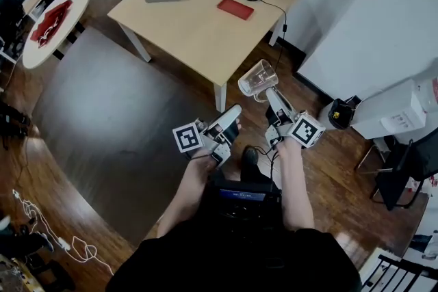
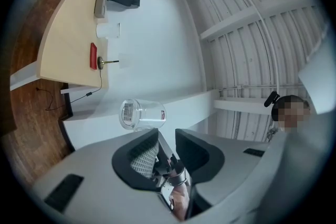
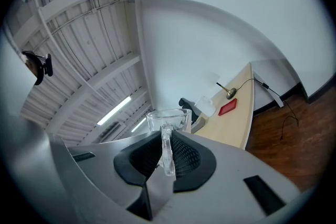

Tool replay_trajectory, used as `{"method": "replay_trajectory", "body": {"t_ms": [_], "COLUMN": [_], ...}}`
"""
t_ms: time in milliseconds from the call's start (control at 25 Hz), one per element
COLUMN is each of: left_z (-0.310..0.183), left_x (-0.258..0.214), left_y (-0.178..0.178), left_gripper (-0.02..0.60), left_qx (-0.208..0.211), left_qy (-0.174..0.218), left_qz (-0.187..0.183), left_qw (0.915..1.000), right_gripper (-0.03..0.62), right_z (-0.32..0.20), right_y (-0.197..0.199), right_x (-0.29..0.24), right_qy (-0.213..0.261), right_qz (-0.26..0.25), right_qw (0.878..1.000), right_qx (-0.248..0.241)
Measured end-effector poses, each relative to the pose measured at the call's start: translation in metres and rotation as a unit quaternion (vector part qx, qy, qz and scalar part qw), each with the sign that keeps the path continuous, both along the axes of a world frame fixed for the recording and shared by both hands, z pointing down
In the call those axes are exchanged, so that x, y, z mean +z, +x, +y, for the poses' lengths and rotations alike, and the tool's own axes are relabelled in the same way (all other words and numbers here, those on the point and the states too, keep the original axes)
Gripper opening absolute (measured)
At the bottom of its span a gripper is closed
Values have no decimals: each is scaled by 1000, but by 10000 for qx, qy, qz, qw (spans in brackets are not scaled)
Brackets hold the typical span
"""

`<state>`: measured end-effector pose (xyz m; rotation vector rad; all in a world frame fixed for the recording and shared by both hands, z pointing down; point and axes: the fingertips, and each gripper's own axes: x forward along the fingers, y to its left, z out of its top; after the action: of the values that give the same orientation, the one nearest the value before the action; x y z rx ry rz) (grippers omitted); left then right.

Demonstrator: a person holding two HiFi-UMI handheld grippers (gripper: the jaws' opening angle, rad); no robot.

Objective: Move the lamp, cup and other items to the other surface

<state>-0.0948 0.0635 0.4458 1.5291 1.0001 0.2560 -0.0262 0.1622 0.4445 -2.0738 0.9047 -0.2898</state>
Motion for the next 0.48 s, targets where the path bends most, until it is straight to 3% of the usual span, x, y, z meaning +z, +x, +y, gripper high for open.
{"method": "replay_trajectory", "body": {"t_ms": [200, 480], "left_z": [9, 50], "left_x": [6, 10], "left_y": [17, 86], "left_gripper": [115, 115], "left_qx": [-63, -252], "left_qy": [58, 181], "left_qz": [-36, -115], "left_qw": [10000, 9995], "right_gripper": [72, 72], "right_z": [11, 49], "right_y": [18, 85], "right_x": [3, 12], "right_qy": [94, 205], "right_qz": [-17, -63], "right_qw": [9999, 9995], "right_qx": [-38, -228]}}
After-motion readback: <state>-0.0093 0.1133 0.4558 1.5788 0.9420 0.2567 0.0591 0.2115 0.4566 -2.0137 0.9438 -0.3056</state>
